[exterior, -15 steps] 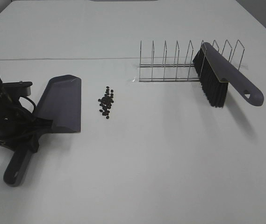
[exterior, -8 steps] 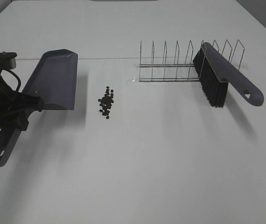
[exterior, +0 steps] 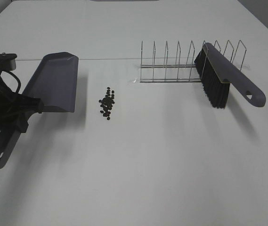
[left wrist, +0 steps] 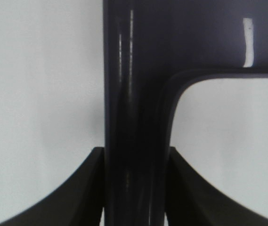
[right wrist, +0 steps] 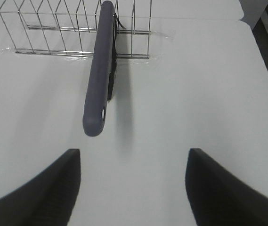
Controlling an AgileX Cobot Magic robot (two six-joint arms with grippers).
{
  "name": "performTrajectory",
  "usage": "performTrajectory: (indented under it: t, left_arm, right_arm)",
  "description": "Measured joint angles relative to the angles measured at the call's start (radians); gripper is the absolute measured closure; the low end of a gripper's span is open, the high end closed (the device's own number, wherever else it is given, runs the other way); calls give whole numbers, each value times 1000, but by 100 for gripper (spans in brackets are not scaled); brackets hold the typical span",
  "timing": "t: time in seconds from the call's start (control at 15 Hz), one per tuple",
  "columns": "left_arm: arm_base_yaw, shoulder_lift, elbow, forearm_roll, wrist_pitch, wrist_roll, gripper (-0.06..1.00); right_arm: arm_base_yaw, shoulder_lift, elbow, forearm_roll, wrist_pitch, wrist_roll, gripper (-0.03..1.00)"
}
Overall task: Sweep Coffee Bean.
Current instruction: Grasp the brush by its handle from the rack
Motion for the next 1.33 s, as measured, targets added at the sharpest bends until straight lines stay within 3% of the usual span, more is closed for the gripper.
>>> performTrajectory:
  t: [0.27,0.73,0.93,1.2,1.33]
  left_arm:
    - [0,0,0,0,-1,-4,59]
    - [0,0,0,2,-1,-5,59]
    - [0,0,0,4,-1,-5,59]
    - [0,0,0,22,-1,-5,59]
    - [0,0,0,27,-1,-5,59]
  right_arm:
    - [0,508,-356,5,-10,0,40]
    - [0,966,-799,80,89,-19,40]
    - [22,1147,-934,81,158,-25,40]
    - [120,1271,-1020,-9,177,-22,40]
    - [145,1338,-1088,-32,227,39,40]
